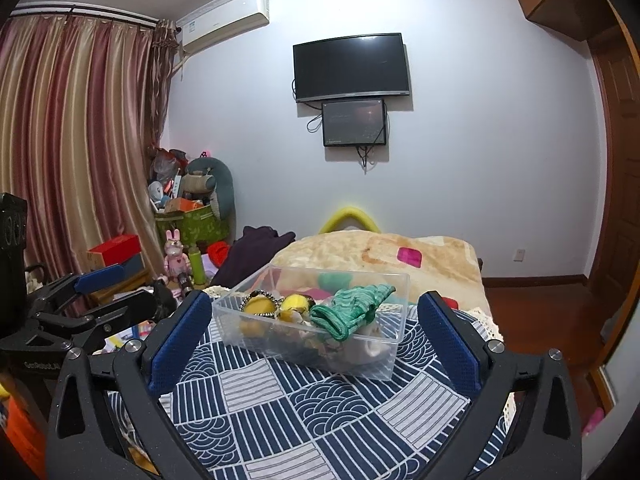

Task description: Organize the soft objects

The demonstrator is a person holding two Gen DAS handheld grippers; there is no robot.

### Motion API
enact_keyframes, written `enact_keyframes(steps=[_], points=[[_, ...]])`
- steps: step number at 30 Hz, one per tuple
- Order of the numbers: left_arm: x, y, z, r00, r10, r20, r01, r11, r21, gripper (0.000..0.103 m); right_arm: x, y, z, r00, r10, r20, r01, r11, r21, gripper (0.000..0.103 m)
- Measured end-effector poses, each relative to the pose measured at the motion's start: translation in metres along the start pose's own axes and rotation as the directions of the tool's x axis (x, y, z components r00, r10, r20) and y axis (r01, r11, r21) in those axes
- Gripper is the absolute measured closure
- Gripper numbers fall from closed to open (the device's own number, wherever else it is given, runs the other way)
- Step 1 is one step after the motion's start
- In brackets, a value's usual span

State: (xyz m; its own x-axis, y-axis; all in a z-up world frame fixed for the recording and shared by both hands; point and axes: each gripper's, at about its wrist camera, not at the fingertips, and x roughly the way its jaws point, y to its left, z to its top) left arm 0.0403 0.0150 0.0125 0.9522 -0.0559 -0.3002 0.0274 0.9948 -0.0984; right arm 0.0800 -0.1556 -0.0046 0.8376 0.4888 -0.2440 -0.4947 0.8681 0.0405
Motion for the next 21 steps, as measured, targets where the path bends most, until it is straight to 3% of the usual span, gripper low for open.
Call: enact_keyframes(steps=[21], points=[[-0.001, 0.0021, -0.0013, 1.0, -0.004, 0.002, 0.004, 1.0, -0.021, 0.0, 0.0027, -0.0037, -0.0011, 1.0, -0.001, -0.012, 0.001, 1.0, -0.003, 0.0]])
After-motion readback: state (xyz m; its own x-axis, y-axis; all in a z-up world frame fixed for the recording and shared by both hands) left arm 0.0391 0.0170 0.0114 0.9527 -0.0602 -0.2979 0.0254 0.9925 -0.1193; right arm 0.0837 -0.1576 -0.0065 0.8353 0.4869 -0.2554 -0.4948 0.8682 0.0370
